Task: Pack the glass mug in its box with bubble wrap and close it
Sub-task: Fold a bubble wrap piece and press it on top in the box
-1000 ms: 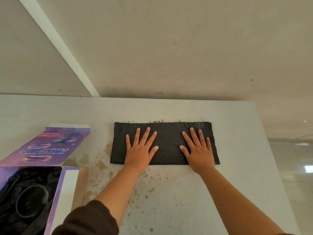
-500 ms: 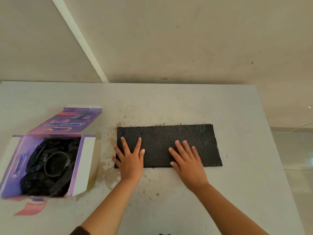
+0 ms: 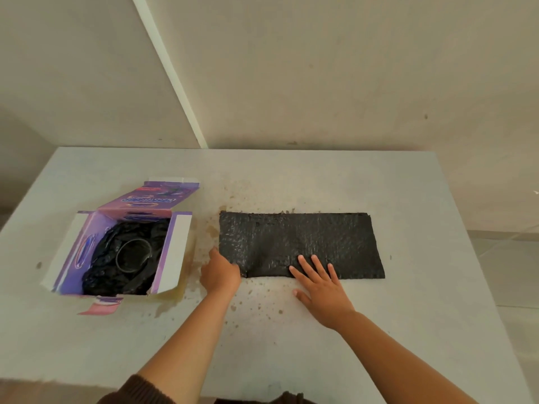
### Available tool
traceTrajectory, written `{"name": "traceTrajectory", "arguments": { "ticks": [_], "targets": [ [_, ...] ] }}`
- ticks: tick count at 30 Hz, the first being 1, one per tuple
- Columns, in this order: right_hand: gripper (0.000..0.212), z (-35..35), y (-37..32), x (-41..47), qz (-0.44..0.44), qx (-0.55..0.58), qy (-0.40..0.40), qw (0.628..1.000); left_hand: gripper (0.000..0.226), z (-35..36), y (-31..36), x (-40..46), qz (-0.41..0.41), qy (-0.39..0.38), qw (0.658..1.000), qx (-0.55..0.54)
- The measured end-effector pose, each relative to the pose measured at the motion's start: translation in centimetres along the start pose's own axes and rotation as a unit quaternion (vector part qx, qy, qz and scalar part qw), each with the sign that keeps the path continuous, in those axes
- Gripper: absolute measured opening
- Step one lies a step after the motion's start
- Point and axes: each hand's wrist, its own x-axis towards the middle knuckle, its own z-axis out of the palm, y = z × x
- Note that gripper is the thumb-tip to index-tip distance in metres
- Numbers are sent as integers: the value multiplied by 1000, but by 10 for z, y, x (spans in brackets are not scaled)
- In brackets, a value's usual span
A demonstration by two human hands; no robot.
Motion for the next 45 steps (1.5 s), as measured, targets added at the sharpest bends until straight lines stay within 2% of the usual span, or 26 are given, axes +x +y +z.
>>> {"name": "traceTrajectory", "arguments": {
  "ticks": [2,4,8,11,14,16,18,20,22,24,26,29,32,34,38,41,43,45],
  "targets": [
    [77,-3,3,0,-6,10,-10,1000,49,-5,5,-8,19,21,998,-56],
    [55,-9,6,-1,-2,43,-22,999,48,-9,13,-22,70,12,984,-164],
    [50,-20,11,-5,32,201,10,979,47,-12,27,-50,160,13,938,-306],
    [43,-26,16,-15,90,360,68,926,46,-4,46,-71,171,-37,914,-365],
    [36,-33,22,-30,170,441,179,863,26,13,63,-86,177,-79,921,-337],
    [34,-36,36,-40,239,410,255,842,17,24,72,-95,202,-96,924,-309],
    [35,-31,61,-53,266,298,252,882,20,35,80,-104,224,-117,922,-294],
    [40,-22,86,-66,256,228,178,922,26,47,84,-111,254,-139,914,-283],
    [44,-18,101,-75,233,227,131,936,26,60,88,-117,294,-158,907,-257],
    [45,-20,107,-77,213,241,124,939,26,74,91,-119,346,-160,903,-199],
    [46,-27,110,-77,225,307,146,913,34,88,93,-119,400,-158,895,-121],
    [40,-36,114,-78,242,447,202,837,41,108,94,-116,468,-164,868,-8],
    [27,-45,119,-76,262,561,224,753,43,122,96,-115,505,-169,846,44],
    [23,-49,122,-74,264,589,233,727,44,132,97,-113,511,-162,842,66],
    [38,-52,127,-67,285,589,207,727,50,158,91,-105,555,-109,804,185],
    [29,-58,134,-58,307,552,198,750,55,168,92,-101,541,-117,802,225],
    [20,-60,138,-49,317,526,187,767,57,169,93,-101,525,-150,820,172],
    [20,-61,141,-39,335,494,175,783,61,166,97,-103,494,-201,844,58]
  ]
}}
